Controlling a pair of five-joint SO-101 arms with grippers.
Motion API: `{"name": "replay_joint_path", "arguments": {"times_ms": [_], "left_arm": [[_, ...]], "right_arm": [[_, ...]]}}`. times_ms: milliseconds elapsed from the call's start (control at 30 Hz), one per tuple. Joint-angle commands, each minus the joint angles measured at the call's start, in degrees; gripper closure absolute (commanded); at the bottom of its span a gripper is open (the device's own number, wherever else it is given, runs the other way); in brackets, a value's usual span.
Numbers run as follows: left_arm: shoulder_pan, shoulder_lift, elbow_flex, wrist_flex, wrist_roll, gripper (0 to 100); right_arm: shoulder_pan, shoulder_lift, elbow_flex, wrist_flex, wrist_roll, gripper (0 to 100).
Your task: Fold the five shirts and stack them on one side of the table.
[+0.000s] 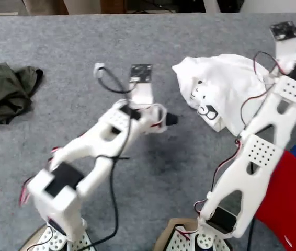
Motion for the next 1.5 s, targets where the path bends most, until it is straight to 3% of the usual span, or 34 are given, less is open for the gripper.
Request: {"name": "replay_joint_path", "arguments": {"times_ms": [0, 167, 300, 633, 900, 1067, 1467], "left_arm": [[2.99, 8.04, -17.49, 5.71, 0.88, 67], [4.48, 18.07, -32.97, 12.04, 0.88, 67], [4.13, 24.66, -41.58, 11.96, 0.62, 76], [4.48, 36.53, -60.84, 11.96, 0.53, 90], [4.48, 44.44, -71.82, 12.57, 0.44, 98], [4.22, 44.79, -79.03, 22.15, -0.62, 98], [4.04, 45.32, -103.21, 46.77, -12.04, 98]], "right_arm": [[2.95, -2.33, -2.68, 3.25, 0.62, 58.1], [4.0, -2.33, -2.59, 7.21, 0.62, 58.1], [2.42, -2.51, -2.68, 11.08, 0.62, 58.9], [2.51, -3.74, -1.8, 12.04, 2.02, 78.4], [3.47, -12.62, 7.78, 12.04, 4.13, 80.3], [2.15, -21.32, 20.18, 12.04, 5.27, 80.3], [-2.95, -43.65, 53.58, 11.69, 23.21, 80.0]]}}
